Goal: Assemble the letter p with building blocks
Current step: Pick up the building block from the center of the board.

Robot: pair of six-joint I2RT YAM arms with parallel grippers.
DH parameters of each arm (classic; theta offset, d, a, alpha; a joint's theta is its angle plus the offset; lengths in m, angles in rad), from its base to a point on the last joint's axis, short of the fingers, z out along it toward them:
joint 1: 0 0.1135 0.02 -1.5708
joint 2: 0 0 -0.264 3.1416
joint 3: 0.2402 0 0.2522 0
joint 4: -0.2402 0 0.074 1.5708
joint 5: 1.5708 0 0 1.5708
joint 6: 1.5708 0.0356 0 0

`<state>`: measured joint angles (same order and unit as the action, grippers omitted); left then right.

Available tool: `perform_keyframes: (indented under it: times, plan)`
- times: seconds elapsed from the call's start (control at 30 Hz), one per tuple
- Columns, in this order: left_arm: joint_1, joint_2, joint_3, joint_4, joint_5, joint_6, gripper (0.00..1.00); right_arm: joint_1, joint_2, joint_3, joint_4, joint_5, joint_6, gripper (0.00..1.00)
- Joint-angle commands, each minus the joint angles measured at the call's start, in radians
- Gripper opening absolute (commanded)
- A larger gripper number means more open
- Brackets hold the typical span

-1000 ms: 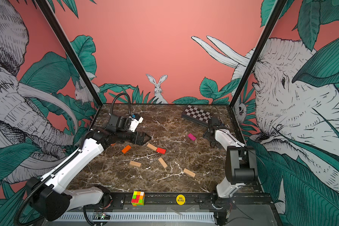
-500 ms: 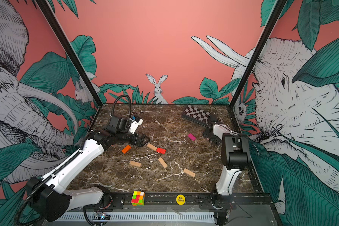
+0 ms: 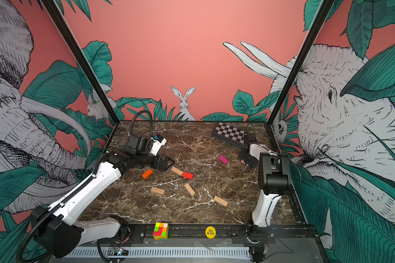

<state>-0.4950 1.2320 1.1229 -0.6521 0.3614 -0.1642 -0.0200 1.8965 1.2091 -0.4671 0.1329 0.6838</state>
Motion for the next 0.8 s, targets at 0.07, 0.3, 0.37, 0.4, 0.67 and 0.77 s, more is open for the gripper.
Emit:
perform_keyframes:
  times: [0.07,0.3,0.37,0.4,0.67,0.77]
  plan:
    - [-0.004,-0.013,-0.01,0.004,0.017,0.0,1.0,0.003,0.0,-0.01,0.012,-0.042,-0.003,0.72]
    - [-0.003,-0.012,-0.009,0.002,0.01,-0.003,1.0,0.006,-0.009,-0.023,0.006,-0.053,0.004,0.73]
    - [-0.003,-0.013,-0.008,-0.001,0.005,-0.004,1.0,0.007,-0.011,-0.032,0.012,-0.055,0.009,0.73]
    - [-0.004,-0.013,-0.008,-0.002,0.005,-0.004,1.0,0.006,-0.01,-0.033,0.012,-0.059,0.011,0.73]
    - [-0.004,-0.009,-0.006,-0.004,0.005,-0.006,1.0,0.02,-0.011,-0.037,0.004,-0.044,0.026,0.73]
    - [-0.004,-0.009,-0.006,-0.007,0.001,-0.006,1.0,0.022,-0.014,-0.043,0.011,-0.052,0.027,0.71]
